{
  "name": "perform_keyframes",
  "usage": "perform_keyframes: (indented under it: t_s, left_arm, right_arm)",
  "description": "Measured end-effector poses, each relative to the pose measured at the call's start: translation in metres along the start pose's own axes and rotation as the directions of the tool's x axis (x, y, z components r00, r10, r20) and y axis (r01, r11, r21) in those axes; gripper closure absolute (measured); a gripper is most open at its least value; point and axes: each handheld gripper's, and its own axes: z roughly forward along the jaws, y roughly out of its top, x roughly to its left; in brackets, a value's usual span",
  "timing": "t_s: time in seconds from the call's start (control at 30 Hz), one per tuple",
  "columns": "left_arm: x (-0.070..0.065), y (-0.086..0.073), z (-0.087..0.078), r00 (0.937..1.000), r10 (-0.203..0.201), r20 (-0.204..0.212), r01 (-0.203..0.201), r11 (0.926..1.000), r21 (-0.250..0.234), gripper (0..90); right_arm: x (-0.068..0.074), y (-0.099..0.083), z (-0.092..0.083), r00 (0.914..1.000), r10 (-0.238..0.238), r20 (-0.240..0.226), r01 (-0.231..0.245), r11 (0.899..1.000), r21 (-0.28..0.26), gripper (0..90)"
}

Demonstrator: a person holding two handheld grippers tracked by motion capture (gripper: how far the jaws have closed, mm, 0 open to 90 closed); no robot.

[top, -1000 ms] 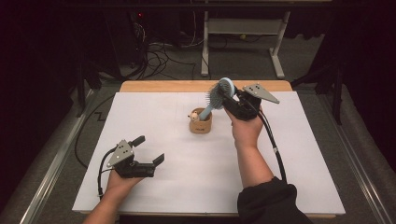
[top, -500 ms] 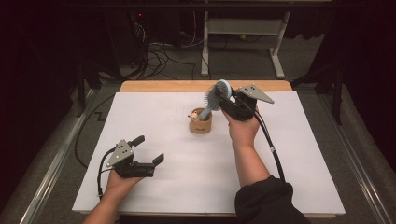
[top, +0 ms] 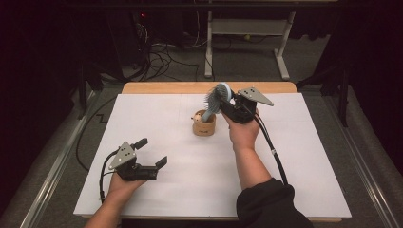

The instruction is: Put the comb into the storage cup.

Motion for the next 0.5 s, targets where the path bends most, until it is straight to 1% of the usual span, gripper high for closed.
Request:
perform_keyframes:
  t_s: [0.13, 0.27, 0.43, 0.5]
  left_arm:
    - [0.0004, -0.0001, 0.0002, 1.0000, -0.001, -0.002, 0.001, 1.0000, 0.002, 0.0]
    - [0.0003, 0.0000, -0.0005, 1.0000, 0.000, -0.003, 0.000, 1.0000, 0.002, 0.0]
    - [0.0013, -0.0004, -0.0002, 1.0000, -0.003, -0.002, 0.003, 1.0000, 0.004, 0.0]
    - [0.0008, -0.0008, 0.0004, 1.0000, -0.004, -0.003, 0.004, 1.0000, 0.004, 0.0]
  right_arm:
    - [-0.0009, 0.0008, 0.0002, 1.0000, 0.001, 0.002, -0.001, 1.000, -0.005, 58.8]
    - [-0.0008, 0.0000, 0.0005, 0.9999, 0.009, 0.004, -0.009, 1.000, 0.002, 58.7]
    - [-0.0017, -0.0001, -0.0001, 1.0000, 0.008, 0.001, -0.008, 1.000, 0.006, 57.1]
    - [-0.0032, 0.0001, -0.0001, 0.9996, 0.027, 0.006, -0.027, 1.000, 0.010, 55.8]
